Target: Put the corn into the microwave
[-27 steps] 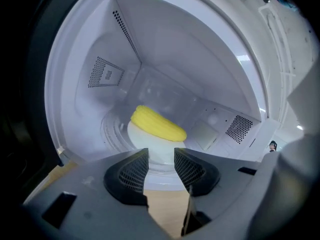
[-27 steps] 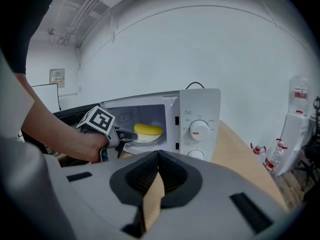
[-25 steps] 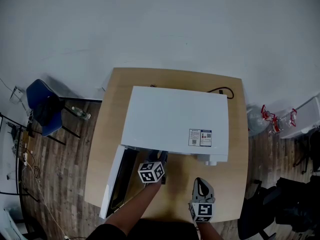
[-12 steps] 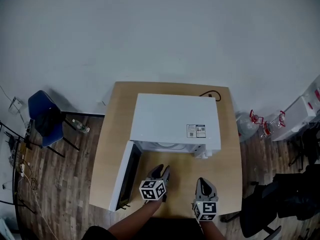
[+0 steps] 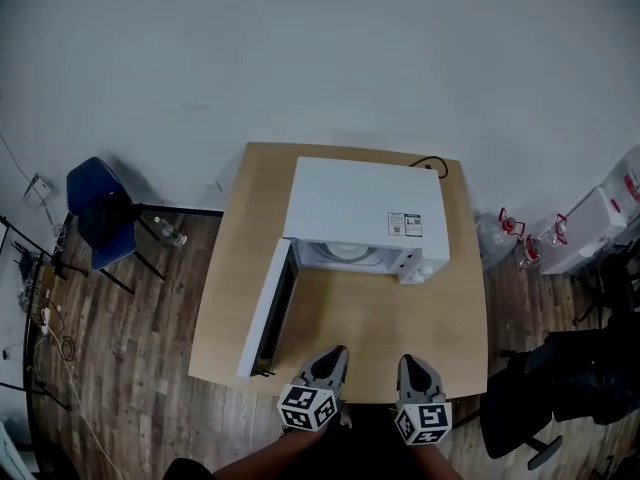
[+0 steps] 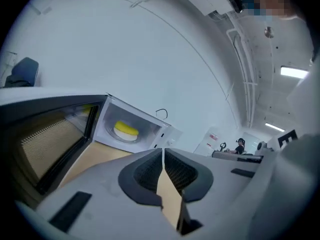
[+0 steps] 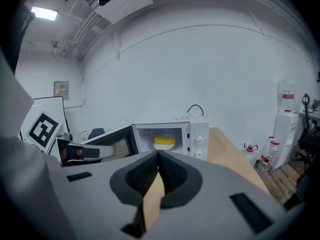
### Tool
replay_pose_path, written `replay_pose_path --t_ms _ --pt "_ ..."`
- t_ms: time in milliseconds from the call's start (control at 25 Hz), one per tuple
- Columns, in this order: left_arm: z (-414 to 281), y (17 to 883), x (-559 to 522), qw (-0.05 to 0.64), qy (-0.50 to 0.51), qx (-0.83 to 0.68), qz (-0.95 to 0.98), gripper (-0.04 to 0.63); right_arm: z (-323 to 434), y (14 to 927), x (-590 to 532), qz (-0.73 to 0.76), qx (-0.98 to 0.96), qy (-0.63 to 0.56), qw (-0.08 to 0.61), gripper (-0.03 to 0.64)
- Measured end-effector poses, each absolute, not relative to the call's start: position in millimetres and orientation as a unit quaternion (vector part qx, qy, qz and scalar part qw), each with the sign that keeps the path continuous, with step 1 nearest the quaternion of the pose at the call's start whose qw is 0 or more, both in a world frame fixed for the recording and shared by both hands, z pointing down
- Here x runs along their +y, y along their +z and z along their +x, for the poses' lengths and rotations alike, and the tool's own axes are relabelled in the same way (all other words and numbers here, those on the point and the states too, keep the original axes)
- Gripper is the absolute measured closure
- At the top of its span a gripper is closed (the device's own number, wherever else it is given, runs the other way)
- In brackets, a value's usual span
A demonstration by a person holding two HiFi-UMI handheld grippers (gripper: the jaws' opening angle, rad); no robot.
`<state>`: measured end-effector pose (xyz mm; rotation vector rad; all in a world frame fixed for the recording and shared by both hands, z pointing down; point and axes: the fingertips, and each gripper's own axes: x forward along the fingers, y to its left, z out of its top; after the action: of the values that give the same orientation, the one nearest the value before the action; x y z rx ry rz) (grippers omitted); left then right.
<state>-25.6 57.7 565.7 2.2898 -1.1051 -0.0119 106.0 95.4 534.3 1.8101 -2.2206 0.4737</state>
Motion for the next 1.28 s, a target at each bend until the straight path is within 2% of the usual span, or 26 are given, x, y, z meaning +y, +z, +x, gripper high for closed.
replay_pose_path --t_ms 360,720,1280 --pt "-25.4 518.7 116.8 0.224 0.007 -0.455 0.862 0.58 102.5 504.8 122.8 0.568 -0.806 0.116 0.121 0.557" --pt "18.9 508.1 161.0 0.174 0.036 -0.494 0.851 0.58 141.0 483.9 161.4 0.548 -0.823 0.086 0.119 0.557" --pt "50.4 453.5 205.6 0.096 -0.003 -0.529 0.843 0.58 195.8 459.6 204.3 0.547 -0.828 0.057 0.108 0.557"
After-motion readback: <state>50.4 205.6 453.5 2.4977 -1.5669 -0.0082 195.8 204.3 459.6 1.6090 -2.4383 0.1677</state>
